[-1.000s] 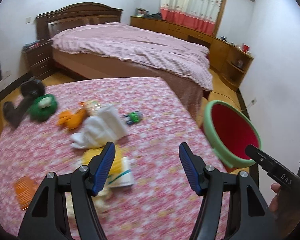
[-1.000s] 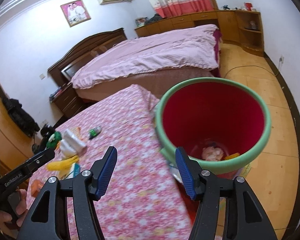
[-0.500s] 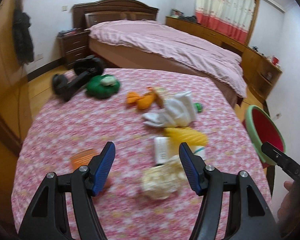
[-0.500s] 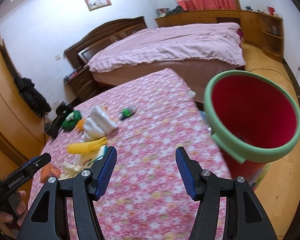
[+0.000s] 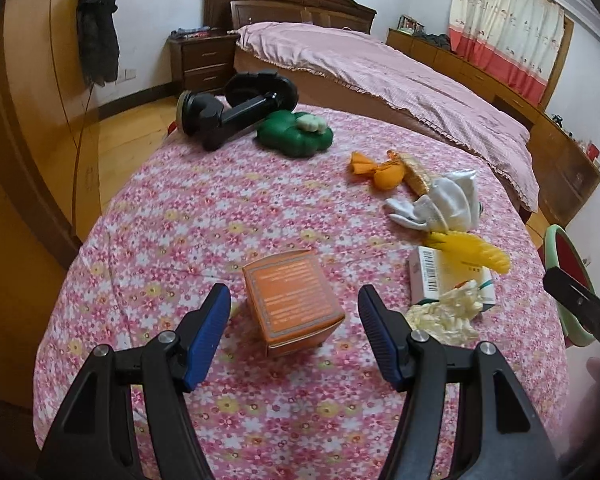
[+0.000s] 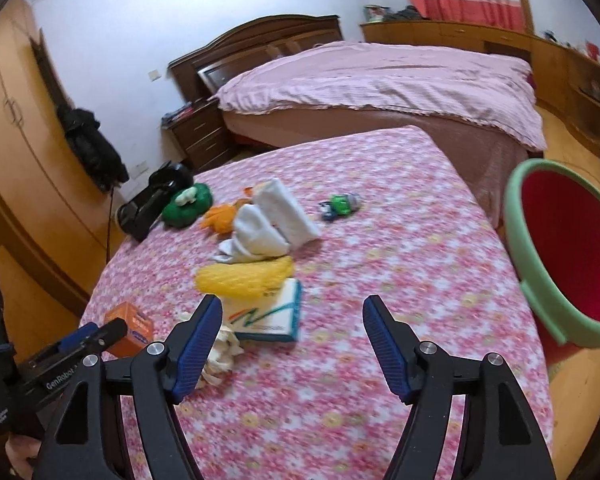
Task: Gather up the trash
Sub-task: 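Move both tools back over the bed toward the remaining trash, then grasp the orange box with the left tool while the right tool grasps the yellow foam net, then lift the yellow foam net with the right tool while the left tool holds the orange box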
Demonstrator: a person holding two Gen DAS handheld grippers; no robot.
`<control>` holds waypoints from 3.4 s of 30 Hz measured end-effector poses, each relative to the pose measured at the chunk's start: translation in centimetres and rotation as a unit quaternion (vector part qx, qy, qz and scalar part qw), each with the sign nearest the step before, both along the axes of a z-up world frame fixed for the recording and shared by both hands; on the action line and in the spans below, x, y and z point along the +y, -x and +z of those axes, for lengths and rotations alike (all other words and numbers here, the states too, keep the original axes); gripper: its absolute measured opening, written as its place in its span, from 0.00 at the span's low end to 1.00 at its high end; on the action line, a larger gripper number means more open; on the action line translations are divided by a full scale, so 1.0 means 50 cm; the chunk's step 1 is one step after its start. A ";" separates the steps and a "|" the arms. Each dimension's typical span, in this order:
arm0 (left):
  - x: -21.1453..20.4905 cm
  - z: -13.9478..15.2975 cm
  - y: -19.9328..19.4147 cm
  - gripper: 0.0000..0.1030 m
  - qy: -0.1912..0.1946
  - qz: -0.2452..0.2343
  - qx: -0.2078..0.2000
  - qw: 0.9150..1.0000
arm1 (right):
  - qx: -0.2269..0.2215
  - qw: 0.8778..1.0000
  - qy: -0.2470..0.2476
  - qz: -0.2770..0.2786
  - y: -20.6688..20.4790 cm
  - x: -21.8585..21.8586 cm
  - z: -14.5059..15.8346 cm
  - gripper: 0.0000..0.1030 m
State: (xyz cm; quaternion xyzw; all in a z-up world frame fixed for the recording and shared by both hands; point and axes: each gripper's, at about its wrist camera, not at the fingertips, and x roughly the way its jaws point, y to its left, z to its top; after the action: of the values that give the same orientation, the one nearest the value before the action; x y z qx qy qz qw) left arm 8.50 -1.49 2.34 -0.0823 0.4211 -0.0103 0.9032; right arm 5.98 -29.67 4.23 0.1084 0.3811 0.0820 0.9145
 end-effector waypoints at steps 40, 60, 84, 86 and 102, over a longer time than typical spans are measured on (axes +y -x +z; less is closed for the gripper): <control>-0.010 -0.026 -0.038 0.45 0.034 -0.032 -0.013 0.999 | -0.003 0.997 0.058 0.057 -0.084 0.090 -0.031 0.07; -0.146 0.072 -0.025 0.45 0.030 -0.114 -0.064 0.991 | -0.060 0.997 0.026 -0.034 0.007 -0.075 0.051 0.05; -0.218 0.094 -0.027 0.45 0.011 -0.133 -0.080 0.988 | -0.037 0.999 -0.007 -0.028 0.039 -0.126 0.026 0.28; -0.206 0.086 -0.029 0.45 0.010 -0.125 -0.077 0.989 | -0.029 0.999 -0.007 -0.016 0.031 -0.110 0.017 0.32; -0.142 0.046 -0.048 0.45 0.021 -0.095 -0.056 0.994 | 0.022 0.999 0.006 0.040 -0.041 -0.006 -0.058 0.38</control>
State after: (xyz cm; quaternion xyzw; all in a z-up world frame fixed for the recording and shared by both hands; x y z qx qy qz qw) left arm 10.89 -8.58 4.62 -0.0605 0.3753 -0.1097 0.9184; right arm 8.02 -29.98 1.35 0.0892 0.4059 0.1141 0.9024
